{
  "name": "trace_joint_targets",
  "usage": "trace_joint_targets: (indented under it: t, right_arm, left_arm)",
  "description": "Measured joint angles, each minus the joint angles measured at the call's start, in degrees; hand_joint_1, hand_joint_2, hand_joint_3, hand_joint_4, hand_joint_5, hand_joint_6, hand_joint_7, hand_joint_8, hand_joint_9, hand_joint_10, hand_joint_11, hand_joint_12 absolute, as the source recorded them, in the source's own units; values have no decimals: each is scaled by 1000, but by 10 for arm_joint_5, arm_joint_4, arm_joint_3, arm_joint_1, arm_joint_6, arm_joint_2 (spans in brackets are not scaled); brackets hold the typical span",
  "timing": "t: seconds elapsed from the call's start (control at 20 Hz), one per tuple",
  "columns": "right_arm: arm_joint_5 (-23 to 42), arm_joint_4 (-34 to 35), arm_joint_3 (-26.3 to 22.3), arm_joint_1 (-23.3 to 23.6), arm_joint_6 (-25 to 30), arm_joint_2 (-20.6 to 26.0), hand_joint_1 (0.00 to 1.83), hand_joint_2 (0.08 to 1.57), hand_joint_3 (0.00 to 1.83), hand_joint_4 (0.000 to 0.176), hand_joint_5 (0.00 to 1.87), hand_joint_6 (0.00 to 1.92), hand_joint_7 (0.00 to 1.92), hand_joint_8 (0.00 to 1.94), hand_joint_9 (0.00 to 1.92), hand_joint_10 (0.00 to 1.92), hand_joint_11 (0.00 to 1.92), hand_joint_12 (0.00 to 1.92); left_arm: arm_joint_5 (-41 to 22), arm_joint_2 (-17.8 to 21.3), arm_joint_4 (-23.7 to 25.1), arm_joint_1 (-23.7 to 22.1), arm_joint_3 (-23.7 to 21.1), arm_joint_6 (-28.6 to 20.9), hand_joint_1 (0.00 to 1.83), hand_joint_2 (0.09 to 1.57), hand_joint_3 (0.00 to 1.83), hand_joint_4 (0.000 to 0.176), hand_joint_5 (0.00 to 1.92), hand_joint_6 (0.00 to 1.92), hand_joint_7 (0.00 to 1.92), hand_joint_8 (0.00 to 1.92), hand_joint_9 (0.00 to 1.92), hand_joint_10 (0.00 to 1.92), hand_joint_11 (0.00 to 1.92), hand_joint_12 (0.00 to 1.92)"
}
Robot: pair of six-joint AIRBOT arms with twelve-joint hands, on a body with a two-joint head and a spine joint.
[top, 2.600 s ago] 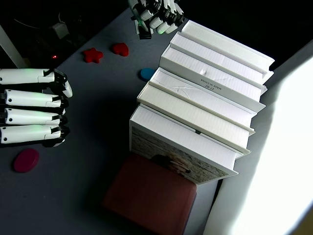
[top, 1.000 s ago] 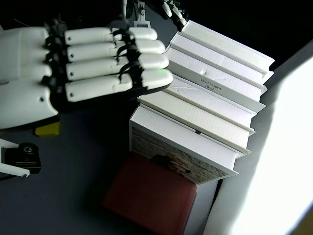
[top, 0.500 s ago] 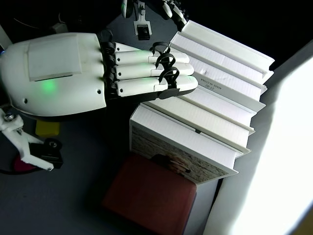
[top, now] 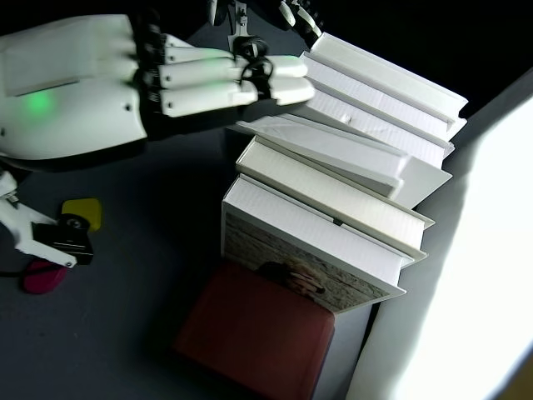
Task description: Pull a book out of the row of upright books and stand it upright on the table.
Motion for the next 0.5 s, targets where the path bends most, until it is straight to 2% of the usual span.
trace_joint_targets:
  t: [0.1,0.2,0.35,0.4,0.5]
  right_arm:
    - [32,-10,-9,-24,24,9,117,1418,2,0,790,440,205,0,0,0,0,0]
    - [59,-23,-20,-45,38,17,6,1403,0,0,770,442,204,4,0,0,0,0]
    - [97,-41,-35,-81,67,25,0,1378,0,0,786,353,239,7,0,0,0,0]
    - [110,-49,-37,-93,80,27,0,1369,0,0,836,328,313,10,21,9,0,0]
    - [124,-50,-45,-111,83,32,0,1360,0,0,837,318,333,12,34,15,0,0]
  left_arm:
    - [0,0,-2,3,0,0,457,1268,1,4,235,0,81,0,56,0,0,87]
    - [-1,0,-4,6,0,0,450,1272,1,2,232,0,75,2,41,3,0,14]
    - [-7,0,-11,6,-4,0,470,1271,0,0,238,2,82,5,51,8,0,0]
    - [-8,0,-9,6,-4,0,478,1268,0,5,239,2,84,4,55,9,12,6]
    - [-9,0,-10,7,-4,0,478,1268,0,6,241,3,83,3,52,7,10,5]
